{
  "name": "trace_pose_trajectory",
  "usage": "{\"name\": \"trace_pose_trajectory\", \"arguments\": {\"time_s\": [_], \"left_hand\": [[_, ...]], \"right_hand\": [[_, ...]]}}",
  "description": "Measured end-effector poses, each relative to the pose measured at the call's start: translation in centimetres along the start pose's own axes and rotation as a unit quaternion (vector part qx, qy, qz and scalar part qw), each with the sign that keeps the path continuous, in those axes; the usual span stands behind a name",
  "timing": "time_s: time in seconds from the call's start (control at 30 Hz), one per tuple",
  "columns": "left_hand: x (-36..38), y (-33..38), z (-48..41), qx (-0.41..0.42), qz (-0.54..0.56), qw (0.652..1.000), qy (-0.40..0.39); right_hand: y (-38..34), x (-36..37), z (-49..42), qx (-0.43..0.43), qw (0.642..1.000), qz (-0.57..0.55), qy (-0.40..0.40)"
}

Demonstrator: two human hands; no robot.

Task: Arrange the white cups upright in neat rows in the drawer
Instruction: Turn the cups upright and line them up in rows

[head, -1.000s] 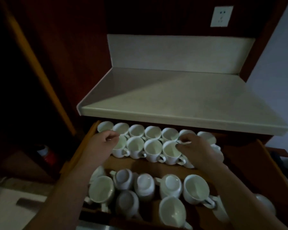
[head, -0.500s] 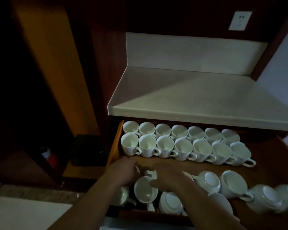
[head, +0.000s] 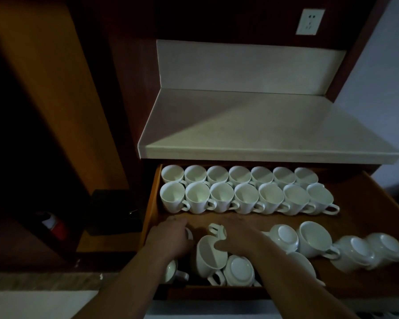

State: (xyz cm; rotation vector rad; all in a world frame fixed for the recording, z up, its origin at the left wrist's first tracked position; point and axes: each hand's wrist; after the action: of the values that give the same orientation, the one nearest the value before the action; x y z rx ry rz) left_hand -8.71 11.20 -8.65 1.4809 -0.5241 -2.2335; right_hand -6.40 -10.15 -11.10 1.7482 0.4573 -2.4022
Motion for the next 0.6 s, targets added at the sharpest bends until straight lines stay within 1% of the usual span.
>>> {"name": "trace_pose_trajectory", "arguments": {"time_s": [0.13, 0.33, 0.43, 0.5, 0.6], "left_hand": [[0.2, -0.2, -0.2, -0.009, -0.009, 1.000, -0.001], [0.1, -0.5, -0.5, -0.003, -0.030, 1.000, -0.002], [0.3, -0.9, -0.8, -0.005, -0.060, 0.998, -0.019], [0.4, -1.0, -0.9, -0.002, -0.081, 0.996, -0.023], [0.2, -0.9, -0.7, 0.007, -0.079, 0.997, -0.013]], "right_hand": [[-0.2, 0.6, -0.4, -0.024, 0.999, 0.019, 0.015], [-1.3, -1.1, 0.7, -0.057, 0.998, 0.030, -0.020], [-1.5, -1.6, 1.3, -0.069, 0.996, 0.027, -0.040], [-1.7, -1.6, 1.4, -0.075, 0.996, 0.021, -0.036], [-2.1, -1.9, 1.6, -0.093, 0.994, 0.035, -0.053]]}}
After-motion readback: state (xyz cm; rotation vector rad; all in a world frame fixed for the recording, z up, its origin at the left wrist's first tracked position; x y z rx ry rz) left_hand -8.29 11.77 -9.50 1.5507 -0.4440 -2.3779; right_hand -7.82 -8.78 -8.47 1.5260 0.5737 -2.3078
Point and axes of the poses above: each hand's wrist, its own z-axis away from the middle knuckle, its own x-axis out of the palm, y = z × x, and after that the axes turned 14 degrees about z, right-handed
